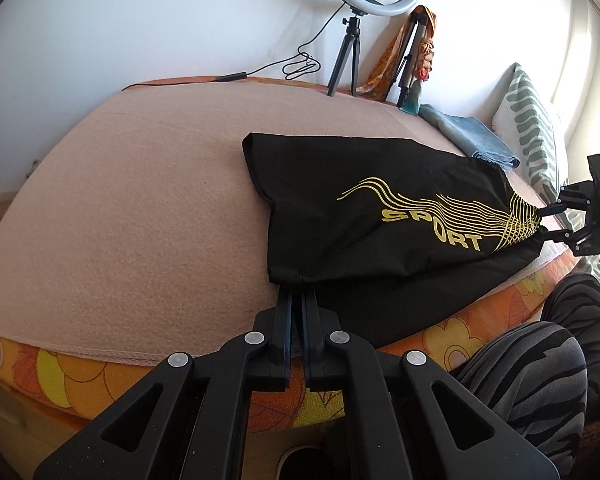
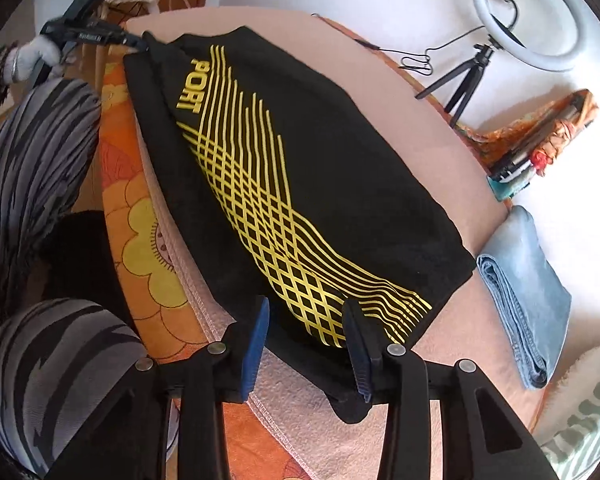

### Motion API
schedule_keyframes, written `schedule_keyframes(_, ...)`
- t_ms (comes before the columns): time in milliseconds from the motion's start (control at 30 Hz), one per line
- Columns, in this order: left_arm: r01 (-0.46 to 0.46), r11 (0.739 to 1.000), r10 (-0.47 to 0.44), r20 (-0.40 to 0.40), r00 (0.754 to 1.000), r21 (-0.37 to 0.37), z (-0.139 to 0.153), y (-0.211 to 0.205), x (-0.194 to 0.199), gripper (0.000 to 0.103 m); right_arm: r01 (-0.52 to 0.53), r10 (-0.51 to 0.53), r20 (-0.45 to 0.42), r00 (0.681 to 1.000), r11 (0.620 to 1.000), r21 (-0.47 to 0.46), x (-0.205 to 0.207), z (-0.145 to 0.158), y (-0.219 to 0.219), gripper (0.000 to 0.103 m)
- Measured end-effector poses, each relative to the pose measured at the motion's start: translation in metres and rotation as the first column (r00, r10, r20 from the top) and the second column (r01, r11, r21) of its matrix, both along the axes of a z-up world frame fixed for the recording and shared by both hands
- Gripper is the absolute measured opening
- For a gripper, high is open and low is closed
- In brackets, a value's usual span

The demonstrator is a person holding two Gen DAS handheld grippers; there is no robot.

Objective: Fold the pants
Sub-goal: 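Open the right tool and release the folded leg onto the shorts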

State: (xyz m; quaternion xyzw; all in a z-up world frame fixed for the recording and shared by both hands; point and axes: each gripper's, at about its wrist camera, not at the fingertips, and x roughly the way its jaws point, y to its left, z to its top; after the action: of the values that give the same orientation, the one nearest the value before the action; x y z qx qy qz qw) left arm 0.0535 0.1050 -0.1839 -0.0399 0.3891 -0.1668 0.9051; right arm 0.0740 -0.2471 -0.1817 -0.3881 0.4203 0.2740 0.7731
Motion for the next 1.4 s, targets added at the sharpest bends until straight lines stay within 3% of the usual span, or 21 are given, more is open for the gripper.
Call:
schedule_keyframes(133,0.0,1.0,0.0,0.003,1.0,0.007,0.001,-0.001,0.001,0.003,-0.018,0.017,-0.016,1.0,0.994,-0.111,0.016,-0.026,0.01,0.03)
schedule_keyframes(200,0.0,1.0,0.0,0.004,1.0,0.008,0.001,-0.002,0.001,0.003,-0.031,0.029,-0.026,0.999,0.995,-0.093,0.019,-0.024,0.011,0.002)
schedule_keyframes(300,-0.005,1.0,0.005,0.01,1.0,0.006,0.004,-0.002,0.001,0.003,-0.049,0.048,-0.012,0.999,0.993,-0.109,0.015,-0.014,0.011,0.0)
schedule_keyframes(467,-0.001,1.0,0.0,0.029,1.0,0.015,0.008,0.0,-0.013,0.003,-0.062,0.062,-0.017,0.998,0.998,-0.03,-0.004,0.015,0.003,0.0)
schedule_keyframes(633,-0.029,0.997,0.026,0.038,0.999,0.076,0.008,0.003,-0.028,0.003,-0.069,0.066,-0.036,0.997,0.992,-0.107,-0.012,-0.014,0.003,0.0)
schedule_keyframes(767,-0.054,0.998,0.052,0.057,0.997,0.029,0.021,0.008,-0.024,0.003,-0.054,0.049,-0.046,0.998,0.993,-0.105,-0.007,-0.021,0.004,0.0)
schedule_keyframes(867,-0.011,0.999,0.008,0.055,0.998,0.048,0.026,-0.006,-0.01,0.019,-0.04,0.035,-0.039,0.999,0.993,-0.109,-0.003,-0.02,0.003,0.0)
schedule_keyframes(933,0.018,0.998,-0.02,0.033,0.999,0.066,0.024,-0.015,-0.001,0.033,-0.016,0.01,-0.051,0.999,0.994,-0.107,0.001,-0.019,0.001,0.009)
schedule_keyframes(967,0.024,0.997,-0.026,0.03,0.999,0.071,0.024,-0.017,0.0,0.033,0.003,-0.009,-0.062,0.998,0.995,-0.1,0.004,-0.018,-0.002,0.022)
schedule_keyframes(1000,0.029,0.997,-0.032,0.029,0.999,0.073,0.024,-0.018,0.001,0.033,0.022,-0.027,-0.067,0.997,0.996,-0.081,0.004,-0.015,-0.006,0.027)
schedule_keyframes(1067,0.07,0.994,-0.073,0.03,0.997,0.087,0.025,-0.018,-0.002,0.033,0.063,-0.063,-0.078,0.995,0.998,-0.01,0.001,-0.007,-0.017,0.028)
schedule_keyframes(1133,0.142,0.974,-0.15,0.033,0.988,0.174,0.025,-0.025,-0.009,0.033,0.088,-0.086,-0.063,0.994,0.995,0.036,-0.006,0.001,-0.026,0.029)
schedule_keyframes(1233,0.243,0.907,-0.259,0.001,0.966,0.344,0.021,-0.037,-0.017,0.033,0.093,-0.091,-0.038,0.995,0.994,0.051,-0.013,0.004,-0.032,0.029)
schedule_keyframes(1400,0.316,0.839,-0.33,-0.047,0.943,0.442,0.014,-0.049,-0.011,0.033,0.067,-0.065,-0.04,0.997,0.997,0.05,-0.015,-0.001,-0.021,0.029)
